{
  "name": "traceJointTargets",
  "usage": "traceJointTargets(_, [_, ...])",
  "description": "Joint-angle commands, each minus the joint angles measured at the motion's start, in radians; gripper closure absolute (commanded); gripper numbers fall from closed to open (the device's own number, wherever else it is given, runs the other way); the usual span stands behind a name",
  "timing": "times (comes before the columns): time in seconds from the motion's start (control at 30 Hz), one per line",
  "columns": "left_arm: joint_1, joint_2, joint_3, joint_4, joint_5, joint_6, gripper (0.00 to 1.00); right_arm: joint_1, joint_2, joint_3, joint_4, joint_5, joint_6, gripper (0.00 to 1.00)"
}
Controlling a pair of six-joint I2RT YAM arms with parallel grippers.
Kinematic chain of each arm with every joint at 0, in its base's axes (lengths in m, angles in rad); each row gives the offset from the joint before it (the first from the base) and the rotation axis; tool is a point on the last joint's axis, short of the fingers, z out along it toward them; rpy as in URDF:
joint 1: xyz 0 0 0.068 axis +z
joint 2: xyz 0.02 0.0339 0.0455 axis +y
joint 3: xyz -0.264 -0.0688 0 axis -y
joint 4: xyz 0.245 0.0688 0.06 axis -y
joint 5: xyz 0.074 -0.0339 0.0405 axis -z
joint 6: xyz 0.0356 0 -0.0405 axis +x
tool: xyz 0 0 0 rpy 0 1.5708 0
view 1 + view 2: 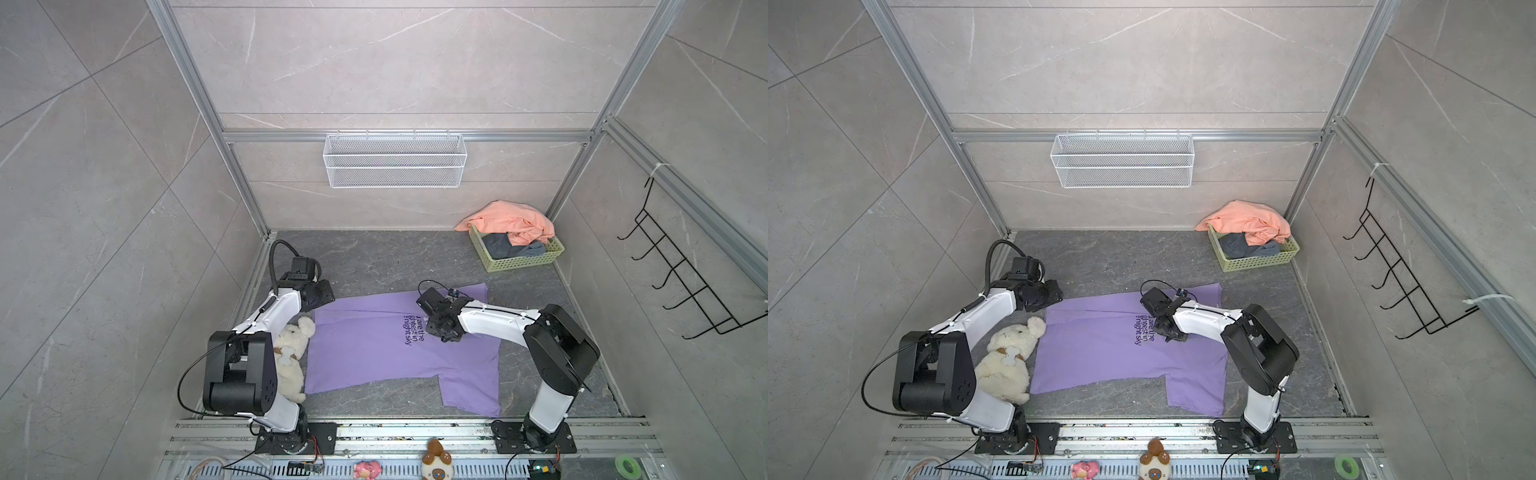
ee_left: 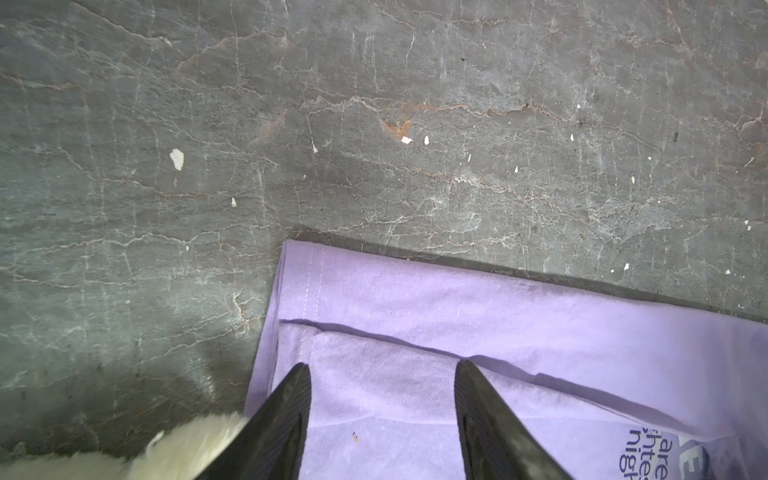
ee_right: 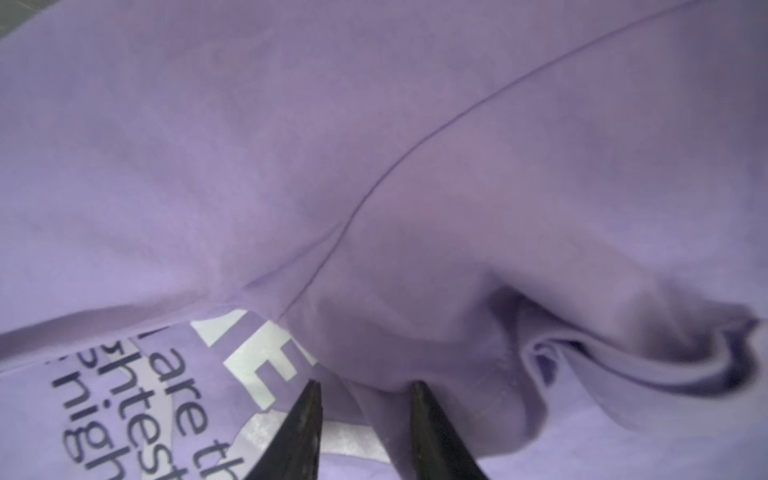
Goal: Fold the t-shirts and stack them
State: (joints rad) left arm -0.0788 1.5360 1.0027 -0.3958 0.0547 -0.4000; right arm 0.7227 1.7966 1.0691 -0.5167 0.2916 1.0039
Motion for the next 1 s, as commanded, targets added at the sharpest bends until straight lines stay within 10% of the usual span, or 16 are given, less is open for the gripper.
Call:
traceJointTargets(0.0, [-0.002, -0.033, -0.009, -0.011, -0.007, 0.021, 0.42, 0.004, -0.054, -0.021, -0.045, 0.035, -0.045, 0.61])
traceJointTargets(0.57, [-0.002, -0.035, 0.002, -0.008, -0.018, 0.026, 0.42, 0.004, 0.024, 0.015, -0.067, -0.004, -0.305, 0.73])
traceJointTargets(0.97, [-0.001, -0.095, -0.042, -0.009, -0.032, 0.016, 0.42, 0.004, -0.014, 0.065, -0.104, 0.011, -0.365, 1.00])
